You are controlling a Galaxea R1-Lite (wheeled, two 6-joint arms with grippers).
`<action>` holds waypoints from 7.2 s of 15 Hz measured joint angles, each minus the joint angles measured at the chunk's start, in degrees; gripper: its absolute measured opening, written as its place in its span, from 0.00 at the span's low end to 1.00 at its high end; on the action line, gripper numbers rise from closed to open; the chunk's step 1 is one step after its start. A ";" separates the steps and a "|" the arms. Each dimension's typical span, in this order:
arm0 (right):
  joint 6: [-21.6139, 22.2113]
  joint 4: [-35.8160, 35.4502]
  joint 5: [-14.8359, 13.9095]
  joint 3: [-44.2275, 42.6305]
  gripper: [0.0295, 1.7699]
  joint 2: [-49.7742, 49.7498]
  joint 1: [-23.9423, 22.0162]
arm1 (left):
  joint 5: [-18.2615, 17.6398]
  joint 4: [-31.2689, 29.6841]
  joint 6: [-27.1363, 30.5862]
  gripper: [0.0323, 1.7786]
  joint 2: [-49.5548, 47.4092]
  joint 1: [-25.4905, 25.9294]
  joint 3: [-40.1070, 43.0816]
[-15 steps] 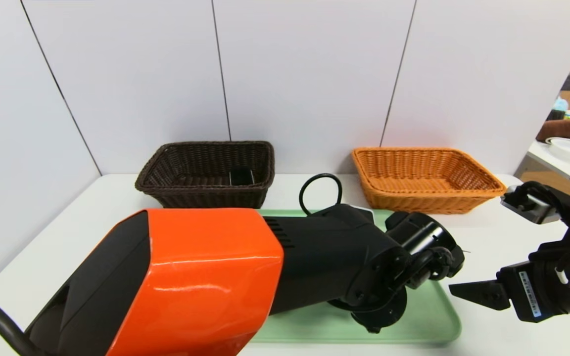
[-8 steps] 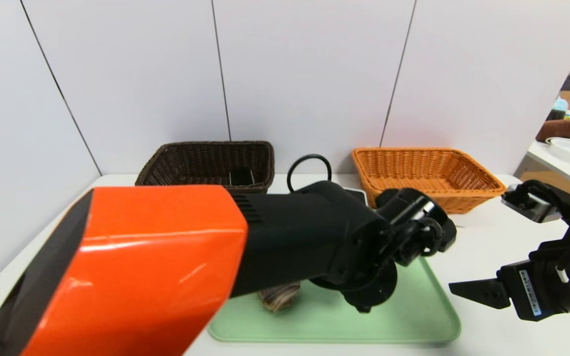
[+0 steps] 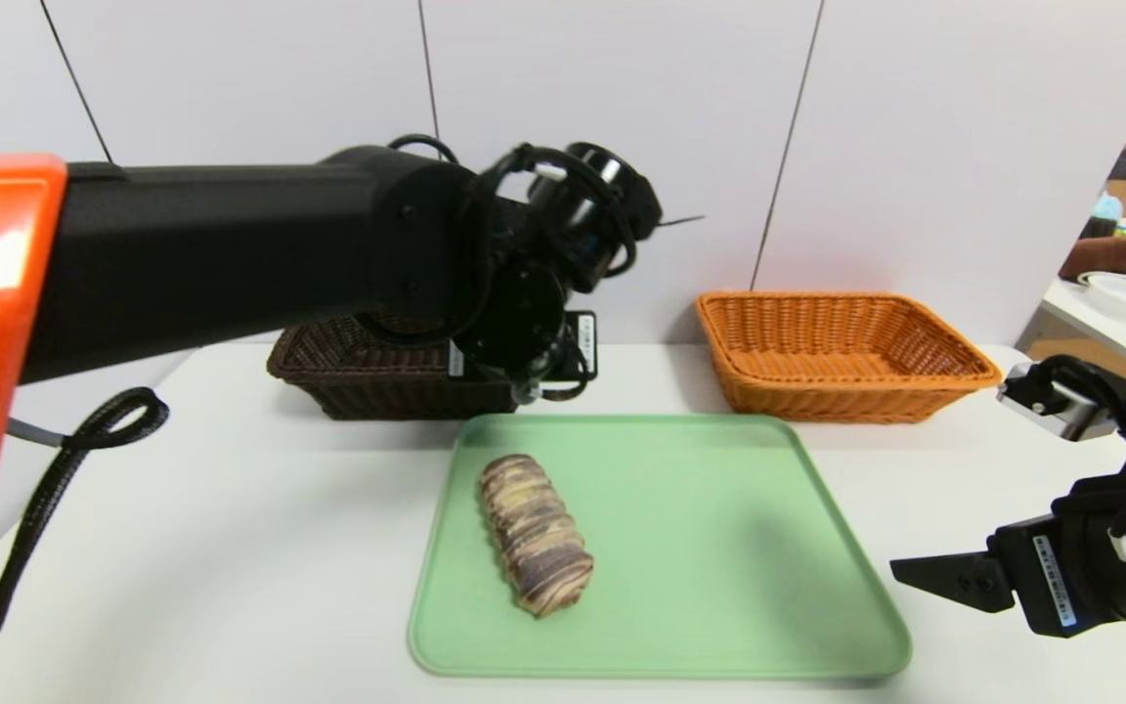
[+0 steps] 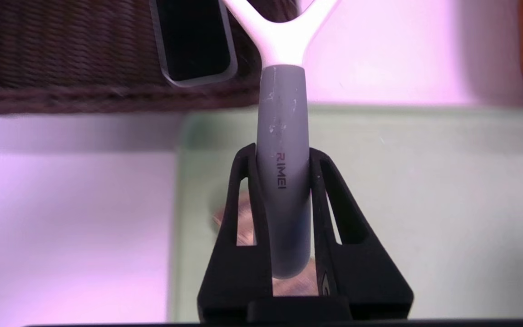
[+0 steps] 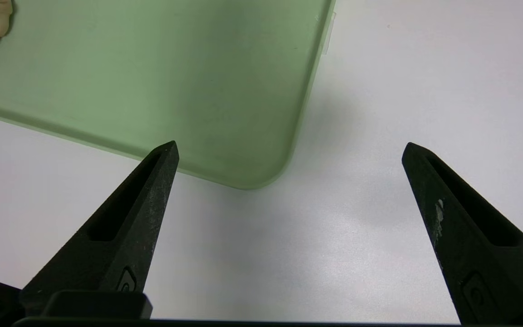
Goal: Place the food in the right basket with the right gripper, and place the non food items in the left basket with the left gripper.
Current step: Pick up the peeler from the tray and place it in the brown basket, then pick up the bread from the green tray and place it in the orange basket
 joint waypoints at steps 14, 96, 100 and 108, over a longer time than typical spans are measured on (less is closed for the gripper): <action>0.00 0.02 0.04 1.52 0.96 -0.89 0.00 | -0.90 -10.36 7.30 0.15 3.41 16.91 0.00; 21.05 1.02 -16.42 -45.59 0.96 49.01 32.71 | -30.27 3.85 32.71 0.95 -44.08 14.01 48.90; 20.02 1.07 -17.34 -47.21 0.96 51.93 33.13 | -30.27 3.66 32.79 0.95 -44.04 13.96 49.01; 19.76 1.12 -17.58 -48.81 0.69 53.71 34.37 | -30.29 3.00 32.79 0.95 -43.85 13.95 49.09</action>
